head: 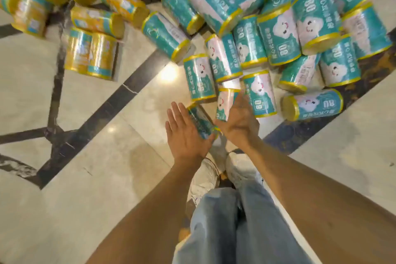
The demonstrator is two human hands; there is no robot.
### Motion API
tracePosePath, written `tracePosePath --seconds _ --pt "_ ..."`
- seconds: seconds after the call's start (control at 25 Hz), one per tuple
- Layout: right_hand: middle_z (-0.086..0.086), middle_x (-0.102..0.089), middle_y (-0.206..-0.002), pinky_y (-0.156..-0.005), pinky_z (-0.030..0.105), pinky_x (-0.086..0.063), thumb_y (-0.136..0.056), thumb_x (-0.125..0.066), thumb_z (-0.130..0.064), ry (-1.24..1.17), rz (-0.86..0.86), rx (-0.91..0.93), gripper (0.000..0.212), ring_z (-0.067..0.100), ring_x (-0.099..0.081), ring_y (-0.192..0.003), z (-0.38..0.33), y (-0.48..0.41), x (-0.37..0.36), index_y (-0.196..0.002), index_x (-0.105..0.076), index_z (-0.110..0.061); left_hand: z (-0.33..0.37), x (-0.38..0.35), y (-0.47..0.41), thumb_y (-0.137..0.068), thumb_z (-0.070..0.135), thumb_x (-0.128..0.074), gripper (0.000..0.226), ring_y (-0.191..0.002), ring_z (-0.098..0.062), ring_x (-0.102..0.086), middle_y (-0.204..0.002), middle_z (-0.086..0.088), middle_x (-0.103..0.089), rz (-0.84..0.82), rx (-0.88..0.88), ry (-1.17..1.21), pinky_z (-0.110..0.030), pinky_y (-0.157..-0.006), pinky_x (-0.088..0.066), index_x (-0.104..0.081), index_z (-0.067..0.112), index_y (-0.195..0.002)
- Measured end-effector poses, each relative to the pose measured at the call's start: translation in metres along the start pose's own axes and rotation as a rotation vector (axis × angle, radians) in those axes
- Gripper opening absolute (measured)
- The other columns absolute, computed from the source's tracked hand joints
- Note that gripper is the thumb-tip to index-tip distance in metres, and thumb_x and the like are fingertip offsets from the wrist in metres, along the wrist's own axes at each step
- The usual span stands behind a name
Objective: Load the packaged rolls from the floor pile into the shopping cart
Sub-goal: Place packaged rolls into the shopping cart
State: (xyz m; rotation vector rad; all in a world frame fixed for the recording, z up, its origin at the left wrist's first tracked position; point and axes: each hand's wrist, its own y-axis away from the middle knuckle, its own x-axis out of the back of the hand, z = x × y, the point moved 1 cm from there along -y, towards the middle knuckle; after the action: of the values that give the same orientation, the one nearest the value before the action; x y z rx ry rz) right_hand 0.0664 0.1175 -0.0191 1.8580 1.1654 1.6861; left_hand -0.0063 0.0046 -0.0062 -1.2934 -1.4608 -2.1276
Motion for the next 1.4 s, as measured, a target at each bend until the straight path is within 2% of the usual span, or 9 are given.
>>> tracePosePath --seconds 0.12,0.24,0.36,0.48,0.68,0.88,1.0,1.2,1.4 --pt "0.016 -0.001 -0.158 -0.108 0.038 -0.034 -0.086 -0.061 -0.052 0.006 0.08 -0.037 0.111 0.032 -0.023 -0.142 0.013 -0.027 -0.046 -0.148 0.015 -0.001 0.0 -0.06 -0.018 -0.078 0.065 -0.058 0.117 -0.146 -0.034 -0.002 -0.158 -0.016 0.008 -0.045 0.262 0.28 -0.042 -0.116 -0.014 0.017 0.01 -0.149" --pt "0.016 -0.016 -0.154 -0.099 0.039 -0.042 -0.082 -0.068 -0.046 -0.176 0.19 -0.108 0.113 0.031 -0.043 -0.129 0.019 -0.039 -0.069 -0.15 0.014 -0.008 0.01 -0.089 -0.032 -0.078 0.052 -0.067 0.115 -0.128 -0.037 -0.041 -0.149 -0.018 -0.025 0.003 0.434 0.639 -0.042 -0.098 -0.04 0.018 0.019 -0.149" --pt "0.017 -0.026 -0.149 -0.097 0.04 -0.043 -0.082 -0.068 -0.043 -0.187 0.228 -0.107 0.109 0.034 -0.046 -0.125 0.02 -0.041 -0.064 -0.151 0.011 -0.01 0.01 -0.081 -0.035 -0.078 0.044 -0.069 0.11 -0.114 -0.038 -0.052 -0.135 -0.016 -0.041 0.075 0.464 0.649 -0.04 -0.088 -0.043 0.011 0.023 -0.15" --pt "0.02 -0.034 -0.142 -0.096 0.042 -0.043 -0.083 -0.067 -0.043 -0.134 0.18 -0.057 0.107 0.037 -0.045 -0.124 0.014 -0.02 -0.033 -0.151 0.009 -0.011 0.01 -0.043 -0.021 -0.077 0.042 -0.071 0.105 -0.109 -0.039 -0.056 -0.128 -0.015 -0.046 0.069 0.321 0.532 -0.041 -0.082 -0.045 0.002 0.023 -0.151" --pt "0.021 -0.039 -0.139 -0.09 0.042 -0.045 -0.082 -0.065 -0.051 -0.114 0.197 0.023 0.109 0.038 -0.049 -0.121 -0.027 0.059 0.078 -0.151 0.01 -0.012 0.032 0.094 0.031 -0.077 0.044 -0.07 0.103 -0.11 -0.039 -0.055 -0.13 -0.015 -0.048 0.147 0.184 0.482 -0.042 -0.083 -0.045 -0.003 0.021 -0.151" --pt "0.022 -0.043 -0.138 -0.088 0.042 -0.045 -0.08 -0.065 -0.056 -0.188 0.374 0.092 0.111 0.039 -0.052 -0.119 -0.091 0.158 0.255 -0.152 0.008 -0.013 0.088 0.3 0.087 -0.071 0.041 -0.076 0.104 -0.116 -0.038 -0.052 -0.13 -0.013 -0.051 0.32 -0.02 0.605 -0.046 -0.092 -0.045 -0.009 0.023 -0.149" --pt "0.02 -0.04 -0.142 -0.091 0.042 -0.043 -0.08 -0.064 -0.057 -0.26 0.499 0.134 0.109 0.038 -0.05 -0.122 -0.115 0.228 0.368 -0.152 0.006 -0.015 0.124 0.422 0.138 -0.07 0.04 -0.076 0.102 -0.115 -0.036 -0.054 -0.13 -0.01 -0.054 0.412 -0.135 0.641 -0.042 -0.092 -0.044 -0.011 0.028 -0.148" --pt "0.012 -0.034 -0.147 -0.096 0.042 -0.04 -0.08 -0.064 -0.054 -0.357 0.783 0.191 0.106 0.035 -0.044 -0.127 -0.105 0.364 0.544 -0.152 0.006 -0.02 0.206 0.594 0.248 -0.064 0.042 -0.079 0.103 -0.115 -0.035 -0.055 -0.13 -0.012 -0.055 0.516 -0.403 0.657 -0.04 -0.092 -0.043 -0.018 0.027 -0.146" --pt "0.01 -0.035 -0.148 -0.096 0.041 -0.041 -0.08 -0.065 -0.055 -0.419 1.071 0.125 0.107 0.032 -0.045 -0.127 -0.056 0.453 0.677 -0.152 0.005 -0.019 0.308 0.7 0.317 -0.064 0.043 -0.078 0.1 -0.109 -0.036 -0.057 -0.125 -0.011 -0.057 0.543 -0.645 0.686 -0.04 -0.087 -0.045 -0.018 0.029 -0.142"
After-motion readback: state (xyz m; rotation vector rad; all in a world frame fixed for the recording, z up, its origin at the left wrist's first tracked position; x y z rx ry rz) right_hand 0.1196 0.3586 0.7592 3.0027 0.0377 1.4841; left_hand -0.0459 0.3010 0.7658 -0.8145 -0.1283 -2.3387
